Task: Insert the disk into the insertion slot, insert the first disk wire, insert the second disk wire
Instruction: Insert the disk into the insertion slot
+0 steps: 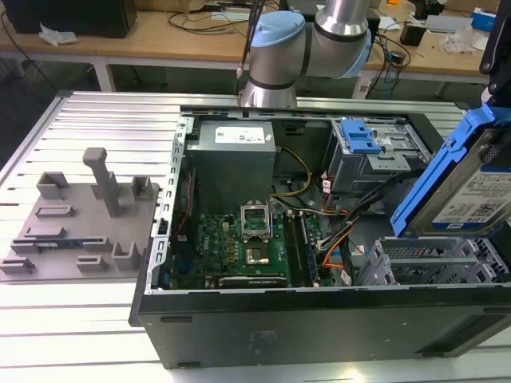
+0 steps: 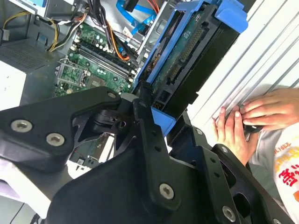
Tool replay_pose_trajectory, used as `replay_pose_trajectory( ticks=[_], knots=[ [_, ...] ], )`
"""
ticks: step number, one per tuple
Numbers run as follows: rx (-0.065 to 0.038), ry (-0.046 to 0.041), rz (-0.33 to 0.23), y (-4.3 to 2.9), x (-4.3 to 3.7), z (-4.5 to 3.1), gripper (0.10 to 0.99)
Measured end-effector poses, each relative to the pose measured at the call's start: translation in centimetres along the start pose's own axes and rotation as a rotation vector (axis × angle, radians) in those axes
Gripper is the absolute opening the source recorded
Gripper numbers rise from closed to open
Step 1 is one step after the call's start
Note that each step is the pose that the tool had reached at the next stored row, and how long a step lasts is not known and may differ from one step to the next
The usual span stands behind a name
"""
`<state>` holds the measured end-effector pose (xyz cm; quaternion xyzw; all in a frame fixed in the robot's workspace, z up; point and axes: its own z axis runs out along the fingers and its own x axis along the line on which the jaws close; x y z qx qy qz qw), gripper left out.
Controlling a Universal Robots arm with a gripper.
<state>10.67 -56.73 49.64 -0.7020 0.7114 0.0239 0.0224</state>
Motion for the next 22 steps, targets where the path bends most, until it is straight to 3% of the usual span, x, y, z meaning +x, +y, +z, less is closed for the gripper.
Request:
replay_pose_trajectory(
  ticks=[5, 22],
  knots=[
    [0.018, 0.008, -0.001, 0.0, 0.02, 0.14, 0.369],
    [0.018, 0.0122, -0.001, 0.0, -0.21, 0.25, 0.369]
  ],
)
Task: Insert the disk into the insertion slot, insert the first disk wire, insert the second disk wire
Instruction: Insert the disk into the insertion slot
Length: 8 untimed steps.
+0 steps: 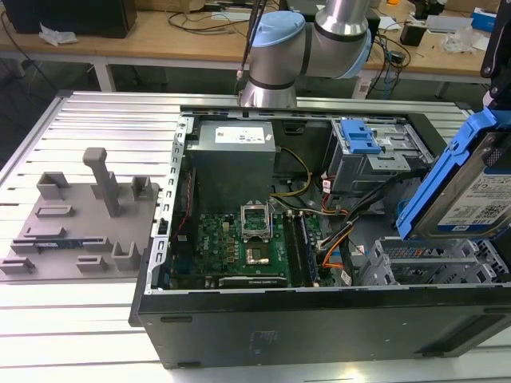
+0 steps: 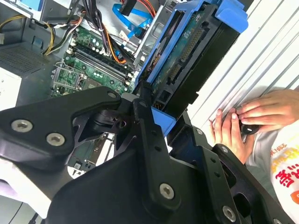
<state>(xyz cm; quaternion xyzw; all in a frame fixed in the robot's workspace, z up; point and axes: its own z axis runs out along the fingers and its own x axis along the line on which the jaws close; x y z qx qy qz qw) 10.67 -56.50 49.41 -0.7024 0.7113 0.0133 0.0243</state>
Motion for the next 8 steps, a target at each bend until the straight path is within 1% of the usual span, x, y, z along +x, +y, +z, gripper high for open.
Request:
replay_pose_trajectory(
  ticks=[8],
  knots=[
    [0.0, 0.0018, 0.0, -0.09, -0.69, 0.32, 0.369]
  ],
)
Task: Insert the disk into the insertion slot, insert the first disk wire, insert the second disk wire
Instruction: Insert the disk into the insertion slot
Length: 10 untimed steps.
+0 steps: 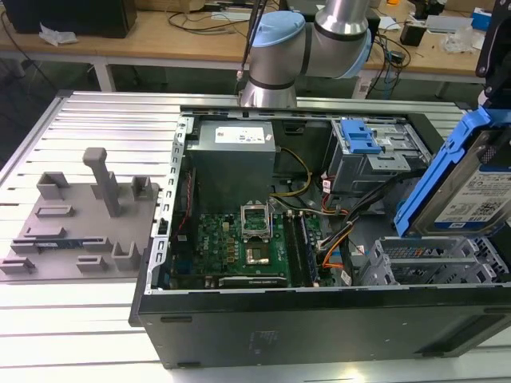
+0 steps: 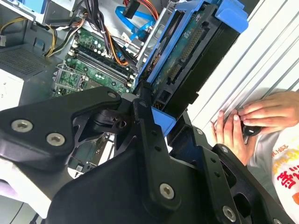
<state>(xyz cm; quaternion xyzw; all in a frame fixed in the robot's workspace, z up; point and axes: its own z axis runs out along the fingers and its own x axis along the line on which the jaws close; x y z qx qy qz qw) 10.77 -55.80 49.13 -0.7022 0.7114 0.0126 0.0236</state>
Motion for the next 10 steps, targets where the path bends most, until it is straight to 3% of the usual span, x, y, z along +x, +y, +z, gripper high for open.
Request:
replay_pose_trajectory(
  ticks=[10],
  knots=[
    [-0.001, 0.0082, 0.0, -0.21, -0.57, 0.48, 0.369]
  ],
)
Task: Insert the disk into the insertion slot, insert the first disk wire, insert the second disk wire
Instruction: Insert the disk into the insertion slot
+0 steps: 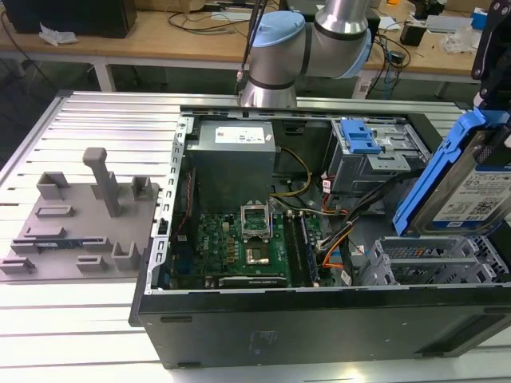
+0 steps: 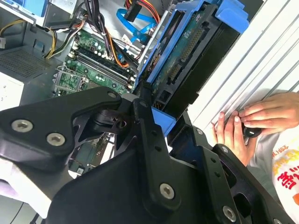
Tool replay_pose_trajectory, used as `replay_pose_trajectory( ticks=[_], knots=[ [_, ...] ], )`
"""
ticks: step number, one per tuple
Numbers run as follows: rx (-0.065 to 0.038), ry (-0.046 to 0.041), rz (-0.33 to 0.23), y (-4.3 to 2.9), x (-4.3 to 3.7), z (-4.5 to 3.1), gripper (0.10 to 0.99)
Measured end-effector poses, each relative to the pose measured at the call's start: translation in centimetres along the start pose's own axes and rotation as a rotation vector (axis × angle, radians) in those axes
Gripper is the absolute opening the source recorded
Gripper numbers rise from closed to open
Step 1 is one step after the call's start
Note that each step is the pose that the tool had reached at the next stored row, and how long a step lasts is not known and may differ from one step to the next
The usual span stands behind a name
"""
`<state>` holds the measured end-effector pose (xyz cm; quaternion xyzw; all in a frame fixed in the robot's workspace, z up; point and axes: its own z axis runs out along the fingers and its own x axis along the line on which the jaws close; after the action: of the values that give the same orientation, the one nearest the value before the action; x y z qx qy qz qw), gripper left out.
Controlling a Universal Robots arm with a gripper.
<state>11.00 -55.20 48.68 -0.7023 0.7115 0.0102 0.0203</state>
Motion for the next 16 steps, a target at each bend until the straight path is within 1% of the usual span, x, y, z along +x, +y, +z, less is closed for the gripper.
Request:
replay_pose_trajectory(
  ticks=[5, 11, 16],
  knots=[
    [0.0, 0.0043, -0.001, 0.01, -0.32, 0.42, 0.369],
    [-0.001, 0.0087, -0.011, 0.02, -0.35, 0.99, 0.369],
    [-0.001, 0.0094, -0.014, 0.03, -0.34, 1.43, 0.369]
  ],
)
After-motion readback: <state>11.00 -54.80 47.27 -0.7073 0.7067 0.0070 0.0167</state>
